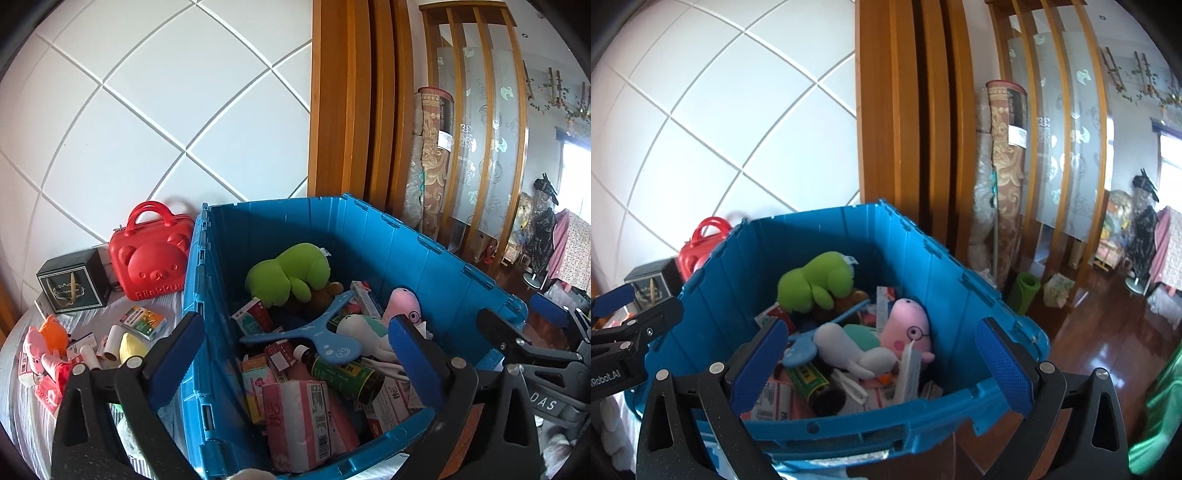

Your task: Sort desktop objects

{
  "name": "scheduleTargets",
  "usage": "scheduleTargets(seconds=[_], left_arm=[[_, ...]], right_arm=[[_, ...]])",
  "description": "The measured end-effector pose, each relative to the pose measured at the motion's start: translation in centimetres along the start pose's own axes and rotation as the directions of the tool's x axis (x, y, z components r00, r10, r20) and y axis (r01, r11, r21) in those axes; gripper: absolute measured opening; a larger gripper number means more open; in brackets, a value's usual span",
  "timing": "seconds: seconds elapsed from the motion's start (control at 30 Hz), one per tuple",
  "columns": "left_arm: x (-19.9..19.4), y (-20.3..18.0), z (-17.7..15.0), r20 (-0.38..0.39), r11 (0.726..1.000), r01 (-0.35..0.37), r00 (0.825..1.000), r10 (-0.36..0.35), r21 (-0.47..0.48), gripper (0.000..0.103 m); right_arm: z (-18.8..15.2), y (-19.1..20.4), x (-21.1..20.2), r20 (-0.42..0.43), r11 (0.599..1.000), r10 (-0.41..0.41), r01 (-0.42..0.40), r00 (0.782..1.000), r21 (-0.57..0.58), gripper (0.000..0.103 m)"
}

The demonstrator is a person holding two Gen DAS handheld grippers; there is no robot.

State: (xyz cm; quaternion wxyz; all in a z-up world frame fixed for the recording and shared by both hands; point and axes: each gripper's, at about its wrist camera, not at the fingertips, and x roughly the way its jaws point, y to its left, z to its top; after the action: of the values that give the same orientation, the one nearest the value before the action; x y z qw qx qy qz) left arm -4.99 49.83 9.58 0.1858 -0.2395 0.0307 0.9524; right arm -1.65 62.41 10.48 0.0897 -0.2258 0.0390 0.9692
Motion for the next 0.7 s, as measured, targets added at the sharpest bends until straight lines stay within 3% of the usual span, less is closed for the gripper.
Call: scheduleTargets(seconds=[0.2, 0.7], left_arm=[[-0.15, -0.34, -0.52, 0.005, 0.999, -0.034, 0.999, 0.034, 0.009, 0.101], [0.42, -0.10, -0.52, -0.012, 1.000, -0.030, 0.999, 0.030, 0.004, 0.101]], right_arm=[[-0.71, 0.23, 0.32, -0.028, 1.000, -0.006, 0.005, 1.000, -0.016, 0.103], [-0.54, -0.15, 0.84, -0.031, 1.000, -0.011, 0.011, 0.999, -0.008, 0.103]])
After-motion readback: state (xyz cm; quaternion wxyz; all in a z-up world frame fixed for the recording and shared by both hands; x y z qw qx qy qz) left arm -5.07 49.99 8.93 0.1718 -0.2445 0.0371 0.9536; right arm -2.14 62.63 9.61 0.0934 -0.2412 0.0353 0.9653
